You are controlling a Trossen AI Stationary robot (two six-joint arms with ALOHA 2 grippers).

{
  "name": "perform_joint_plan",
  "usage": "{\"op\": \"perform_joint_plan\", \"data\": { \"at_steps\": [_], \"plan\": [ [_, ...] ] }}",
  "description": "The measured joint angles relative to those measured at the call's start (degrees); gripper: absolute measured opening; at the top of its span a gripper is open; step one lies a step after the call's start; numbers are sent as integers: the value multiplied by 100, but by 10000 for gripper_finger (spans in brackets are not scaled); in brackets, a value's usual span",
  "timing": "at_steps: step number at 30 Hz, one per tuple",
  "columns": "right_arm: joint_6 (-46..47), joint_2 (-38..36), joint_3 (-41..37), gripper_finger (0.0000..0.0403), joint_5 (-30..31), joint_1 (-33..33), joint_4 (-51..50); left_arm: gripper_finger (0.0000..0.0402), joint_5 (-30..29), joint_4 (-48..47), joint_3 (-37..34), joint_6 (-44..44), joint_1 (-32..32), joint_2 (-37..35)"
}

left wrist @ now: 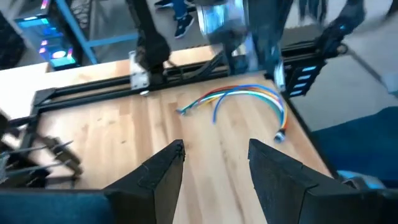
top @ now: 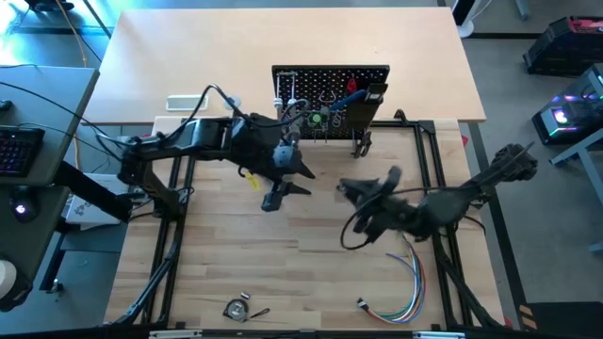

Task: Hang tools onto peg board
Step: Put the silver socket into the black bin on the pegboard

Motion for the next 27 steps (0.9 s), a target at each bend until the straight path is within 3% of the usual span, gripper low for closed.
{"op": "perform_joint_plan", "data": {
  "at_steps": [8, 14, 19, 27],
  "plan": [
    [456, -1035, 4, 55, -14, -239, 445, 172, -170, -696, 0, 46, -15, -112],
    [1035, -1739, 108, 55, -533, -949, 278, 172, -441, -1363, 2, -9, -199, -86],
    [2018, -1872, 829, 55, -1127, -1775, -988, 172, -662, -1577, -224, -106, -343, -106],
    [3916, -1251, 2630, 55, -2567, -3504, -3619, 172, -720, -1472, -848, -201, -497, -131]
  ]
}}
